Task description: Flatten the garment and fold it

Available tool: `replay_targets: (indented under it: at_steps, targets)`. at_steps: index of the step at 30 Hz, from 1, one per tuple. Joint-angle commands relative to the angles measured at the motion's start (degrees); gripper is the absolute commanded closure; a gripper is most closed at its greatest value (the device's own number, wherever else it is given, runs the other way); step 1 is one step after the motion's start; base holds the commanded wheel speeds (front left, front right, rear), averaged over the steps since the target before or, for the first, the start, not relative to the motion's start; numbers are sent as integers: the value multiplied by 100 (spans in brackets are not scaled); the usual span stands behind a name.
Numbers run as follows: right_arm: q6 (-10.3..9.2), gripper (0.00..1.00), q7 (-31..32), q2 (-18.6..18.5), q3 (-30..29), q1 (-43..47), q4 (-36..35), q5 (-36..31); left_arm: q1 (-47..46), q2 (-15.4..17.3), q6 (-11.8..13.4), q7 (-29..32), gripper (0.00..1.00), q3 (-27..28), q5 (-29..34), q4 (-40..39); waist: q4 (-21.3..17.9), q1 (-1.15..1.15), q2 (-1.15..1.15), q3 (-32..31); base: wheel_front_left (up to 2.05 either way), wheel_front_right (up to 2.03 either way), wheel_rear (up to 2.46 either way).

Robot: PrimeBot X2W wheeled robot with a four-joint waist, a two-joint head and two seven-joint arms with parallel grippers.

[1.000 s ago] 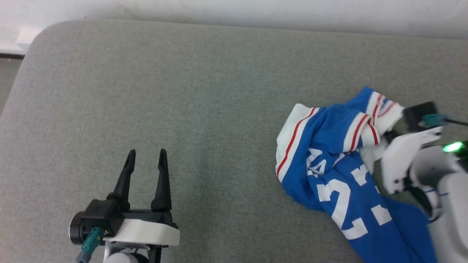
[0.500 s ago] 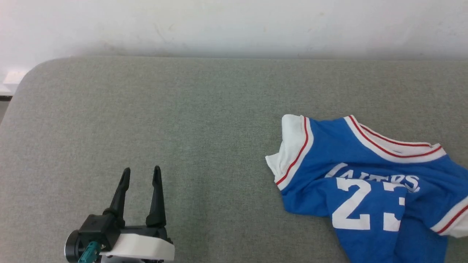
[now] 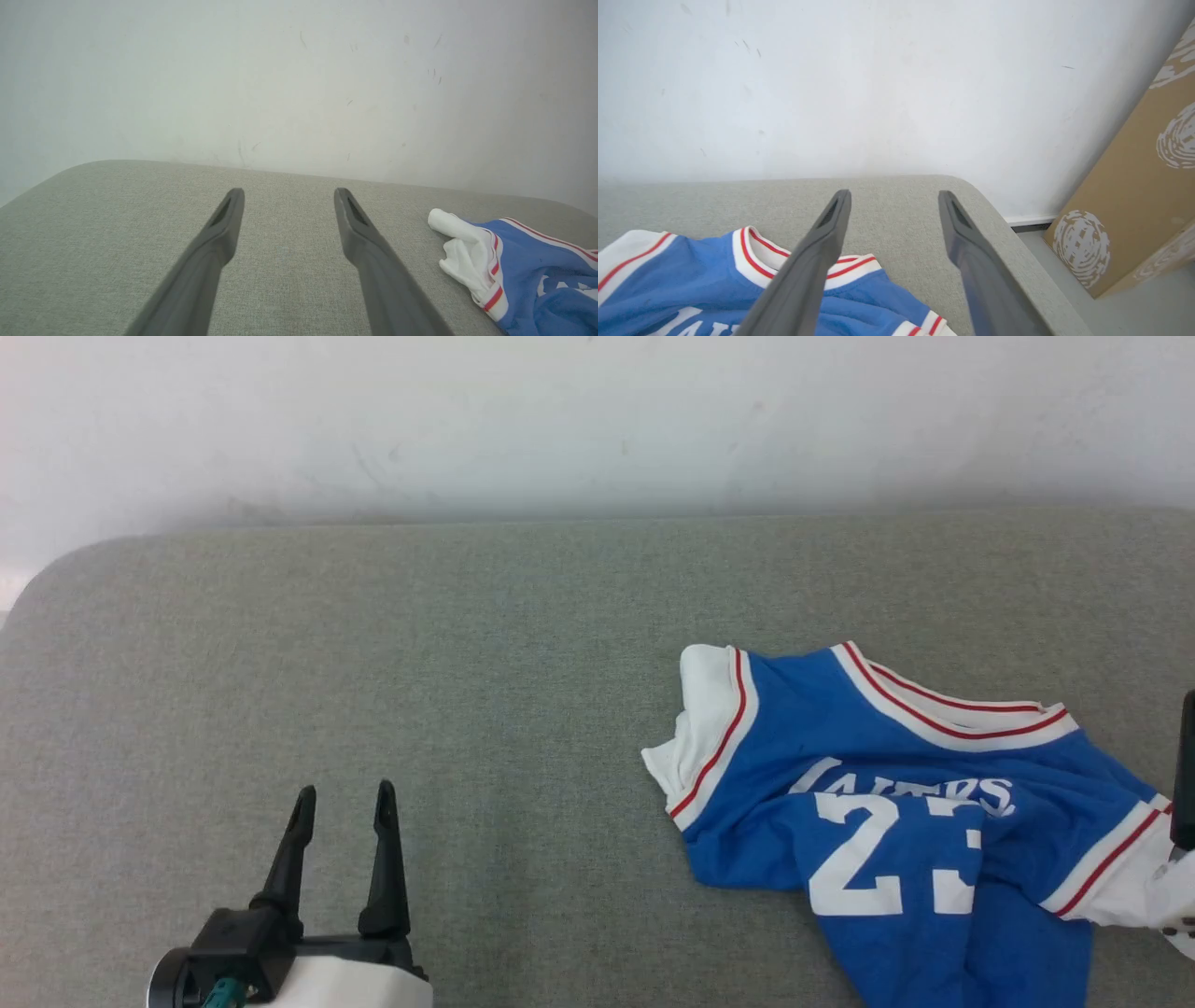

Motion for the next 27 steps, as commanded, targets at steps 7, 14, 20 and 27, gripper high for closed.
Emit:
replay_targets:
  at_steps: [7,14,20,27]
  targets:
    - [-12,0,-676,26,295,704,-187,1025,271,-3,97,-27,0,67,58,-255,-220,0,0,-68,0,0,0]
    - [-12,0,-928,27,383,735,-239,1118,-216,285,-210,307,0,-279,324,-299,-419,0,0,67,0,0,0]
    - [-12,0,-920,27,412,534,-381,1034,-1306,718,-715,1593,0,-964,502,134,-462,0,0,353,0,0,0]
    - [-12,0,-942,28,512,420,-424,1095,-2291,947,-859,2829,0,-1960,152,745,-511,0,0,673,0,0,0]
